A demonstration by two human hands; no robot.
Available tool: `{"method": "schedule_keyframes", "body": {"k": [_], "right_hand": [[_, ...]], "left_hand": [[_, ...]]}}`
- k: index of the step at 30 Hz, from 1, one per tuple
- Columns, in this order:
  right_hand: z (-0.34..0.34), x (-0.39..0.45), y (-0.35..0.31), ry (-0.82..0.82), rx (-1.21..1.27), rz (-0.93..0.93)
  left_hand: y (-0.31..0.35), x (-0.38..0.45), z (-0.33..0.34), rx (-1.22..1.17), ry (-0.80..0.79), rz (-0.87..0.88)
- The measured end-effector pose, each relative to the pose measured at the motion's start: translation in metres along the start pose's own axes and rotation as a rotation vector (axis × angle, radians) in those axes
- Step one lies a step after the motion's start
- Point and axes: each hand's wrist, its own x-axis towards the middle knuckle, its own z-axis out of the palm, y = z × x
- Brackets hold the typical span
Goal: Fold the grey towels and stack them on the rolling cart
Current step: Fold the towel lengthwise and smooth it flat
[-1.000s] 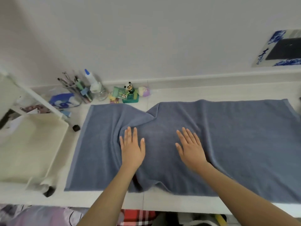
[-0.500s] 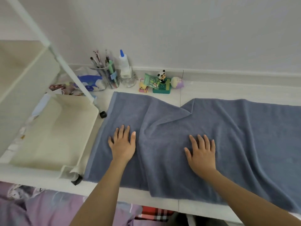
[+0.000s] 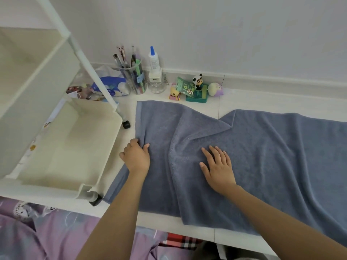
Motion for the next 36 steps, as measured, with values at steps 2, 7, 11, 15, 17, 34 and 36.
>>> {"method": "schedule_keyframes", "body": {"k": [2, 7, 11, 15, 17, 34, 36], "right_hand": [[-0.005, 0.002, -0.001, 0.013, 0.086, 0.025], [-0.032, 0.015, -0.019, 0.071, 0.421, 0.091], [-0.067, 0.03, -0.033, 0.129, 0.907, 0.211], [-0.098, 0.039, -0.024, 0.244, 1.297, 0.444], [-0.106, 0.038, -0.008, 0.244, 1.416, 0.579], [-0.082, -0.009, 0.051, 0.178, 1.11, 0.649], [-0.09, -0.013, 0.061, 0.206, 1.222, 0.626]], "left_hand": [[0.006, 0.0, -0.006, -0.135, 0.017, -0.02], [0.038, -0.001, -0.043, -0.543, -0.09, -0.002], [0.084, -0.025, -0.066, -0.501, -0.233, 0.168], [0.135, -0.062, -0.064, -0.586, -0.438, 0.311], [0.153, -0.076, -0.055, -0.665, -0.683, 0.265], [0.156, -0.049, 0.018, -0.191, -0.381, 0.183], [0.164, -0.049, 0.01, -0.341, -0.364, 0.221]]}}
